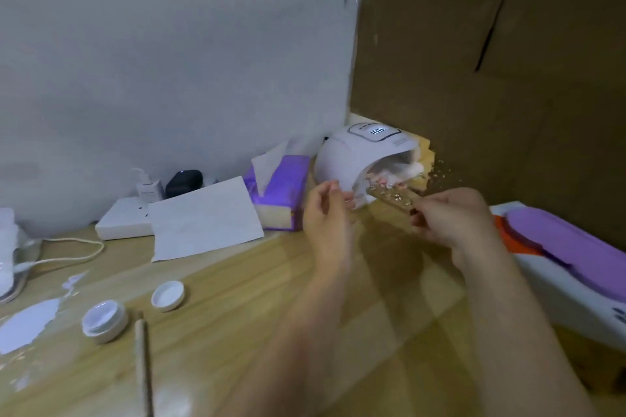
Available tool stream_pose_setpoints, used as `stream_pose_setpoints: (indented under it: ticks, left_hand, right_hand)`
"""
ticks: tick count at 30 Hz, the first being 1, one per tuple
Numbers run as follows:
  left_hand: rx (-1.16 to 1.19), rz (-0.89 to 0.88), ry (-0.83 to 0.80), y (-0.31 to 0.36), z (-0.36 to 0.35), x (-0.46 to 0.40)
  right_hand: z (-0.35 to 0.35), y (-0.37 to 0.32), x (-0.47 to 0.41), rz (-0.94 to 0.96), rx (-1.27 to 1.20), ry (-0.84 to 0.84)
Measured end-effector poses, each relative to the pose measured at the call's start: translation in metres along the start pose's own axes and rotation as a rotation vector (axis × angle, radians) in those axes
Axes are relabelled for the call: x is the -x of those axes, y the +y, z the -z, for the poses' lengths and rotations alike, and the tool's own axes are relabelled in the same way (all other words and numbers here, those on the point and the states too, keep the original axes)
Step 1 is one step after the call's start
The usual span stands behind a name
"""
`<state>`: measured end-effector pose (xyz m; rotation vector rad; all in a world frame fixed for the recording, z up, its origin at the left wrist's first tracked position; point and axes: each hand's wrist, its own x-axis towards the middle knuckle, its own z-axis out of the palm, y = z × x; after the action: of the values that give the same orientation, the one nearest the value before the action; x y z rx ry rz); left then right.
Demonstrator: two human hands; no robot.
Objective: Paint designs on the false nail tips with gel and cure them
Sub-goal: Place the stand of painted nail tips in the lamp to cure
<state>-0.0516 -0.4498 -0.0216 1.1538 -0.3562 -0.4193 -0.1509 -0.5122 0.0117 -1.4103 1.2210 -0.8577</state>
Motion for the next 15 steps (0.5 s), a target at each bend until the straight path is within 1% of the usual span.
stream_pose_setpoints:
  ticks: [4, 6, 7, 9, 15]
  left_hand:
    - [0.013, 0.032, 0.026, -0.011, 0.004, -0.004]
    - [0.014, 0.043, 0.014, -0.011, 0.007, -0.008]
    - [0.018, 0.054, 0.009, -0.01, 0.009, -0.01]
    - [0.021, 0.065, 0.004, -0.009, 0.01, -0.014]
    - [-0.029, 0.072, -0.092, -0.015, 0.012, -0.025]
  right_hand:
    - [-0.014, 0.016, -0.011, 0.165, 0.23, 0.135]
    - [-0.022, 0.024, -0.013, 0.217, 0.254, 0.183]
    - [-0.025, 0.028, -0.014, 0.219, 0.244, 0.203]
    - [-0.031, 0.031, -0.017, 0.187, 0.142, 0.222]
    - [-0.051, 0.035, -0.056, 0.081, -0.051, 0.189]
